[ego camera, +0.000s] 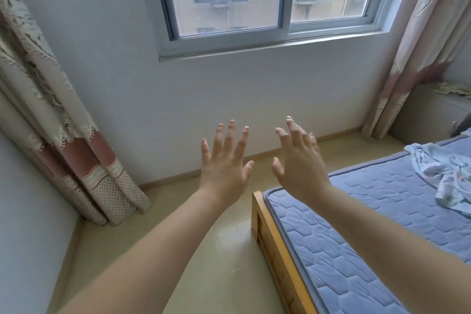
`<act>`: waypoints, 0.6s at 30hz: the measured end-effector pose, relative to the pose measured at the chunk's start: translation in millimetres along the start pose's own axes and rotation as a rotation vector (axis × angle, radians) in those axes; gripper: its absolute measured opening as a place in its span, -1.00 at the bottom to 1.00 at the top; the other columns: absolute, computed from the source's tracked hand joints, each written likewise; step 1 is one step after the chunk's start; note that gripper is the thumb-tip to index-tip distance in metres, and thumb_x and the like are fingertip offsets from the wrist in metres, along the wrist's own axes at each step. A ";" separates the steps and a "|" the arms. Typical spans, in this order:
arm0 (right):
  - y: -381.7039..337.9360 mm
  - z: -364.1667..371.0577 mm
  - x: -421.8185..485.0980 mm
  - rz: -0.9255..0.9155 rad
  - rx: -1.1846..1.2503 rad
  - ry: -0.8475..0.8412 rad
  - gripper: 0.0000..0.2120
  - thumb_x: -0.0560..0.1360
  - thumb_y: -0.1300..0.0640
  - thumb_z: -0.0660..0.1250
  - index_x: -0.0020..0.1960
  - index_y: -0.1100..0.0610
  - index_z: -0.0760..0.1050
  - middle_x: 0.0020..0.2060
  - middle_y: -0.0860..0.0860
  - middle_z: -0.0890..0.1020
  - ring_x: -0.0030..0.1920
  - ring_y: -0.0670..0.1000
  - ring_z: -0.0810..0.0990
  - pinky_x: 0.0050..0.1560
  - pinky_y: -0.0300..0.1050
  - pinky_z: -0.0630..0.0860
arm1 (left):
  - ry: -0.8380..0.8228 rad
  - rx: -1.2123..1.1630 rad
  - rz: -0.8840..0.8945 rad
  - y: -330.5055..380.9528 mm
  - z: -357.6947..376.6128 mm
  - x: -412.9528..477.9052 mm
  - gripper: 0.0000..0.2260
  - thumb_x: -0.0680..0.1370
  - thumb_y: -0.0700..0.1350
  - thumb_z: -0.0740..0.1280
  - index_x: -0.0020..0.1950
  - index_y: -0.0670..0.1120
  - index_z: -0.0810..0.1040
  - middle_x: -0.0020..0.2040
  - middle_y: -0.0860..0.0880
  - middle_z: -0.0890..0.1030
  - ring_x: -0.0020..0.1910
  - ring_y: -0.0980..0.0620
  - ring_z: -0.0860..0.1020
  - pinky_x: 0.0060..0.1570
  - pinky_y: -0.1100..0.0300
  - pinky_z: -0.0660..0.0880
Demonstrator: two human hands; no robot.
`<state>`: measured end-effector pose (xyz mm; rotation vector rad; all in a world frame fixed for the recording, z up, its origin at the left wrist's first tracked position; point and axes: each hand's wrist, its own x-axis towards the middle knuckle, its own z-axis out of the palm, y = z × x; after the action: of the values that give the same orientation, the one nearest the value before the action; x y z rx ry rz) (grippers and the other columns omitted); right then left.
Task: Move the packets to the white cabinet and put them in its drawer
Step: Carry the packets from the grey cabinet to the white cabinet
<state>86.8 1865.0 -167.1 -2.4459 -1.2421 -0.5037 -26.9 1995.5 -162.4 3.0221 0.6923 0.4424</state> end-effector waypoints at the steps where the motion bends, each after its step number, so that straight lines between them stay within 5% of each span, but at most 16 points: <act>1: 14.8 12.9 24.8 0.014 -0.008 0.000 -0.39 0.41 0.12 0.38 0.40 0.25 0.30 0.44 0.24 0.26 0.41 0.25 0.29 0.35 0.30 0.24 | -0.003 0.021 0.014 -2.5 10.0 31.3 -0.35 0.63 0.15 0.03 0.53 0.07 -0.34 0.55 -0.03 -0.33 0.52 -0.08 -0.32 0.43 -0.18 -0.29; 11: 111.4 110.4 258.1 0.114 0.011 -0.014 -0.37 0.47 0.14 0.31 0.48 0.21 0.19 0.52 0.17 0.07 0.48 0.19 0.12 0.45 0.18 0.04 | -0.023 -0.028 0.070 -43.7 74.3 298.1 -0.37 0.63 0.14 0.05 0.55 0.08 -0.28 0.56 0.00 -0.29 0.53 -0.04 -0.31 0.44 -0.18 -0.26; 18: 162.6 206.9 411.1 0.197 -0.087 0.026 -0.37 0.45 0.14 0.31 0.47 0.22 0.22 0.50 0.19 0.12 0.48 0.20 0.15 0.43 0.23 0.09 | 0.004 -0.018 0.219 -99.0 143.0 478.2 -0.34 0.63 0.13 0.06 0.54 0.07 -0.32 0.56 -0.01 -0.28 0.52 -0.04 -0.32 0.43 -0.16 -0.29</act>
<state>478.8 2155.5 -182.6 -2.5905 -0.9737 -0.5414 382.7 2297.0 -177.5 3.0922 0.3561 0.4557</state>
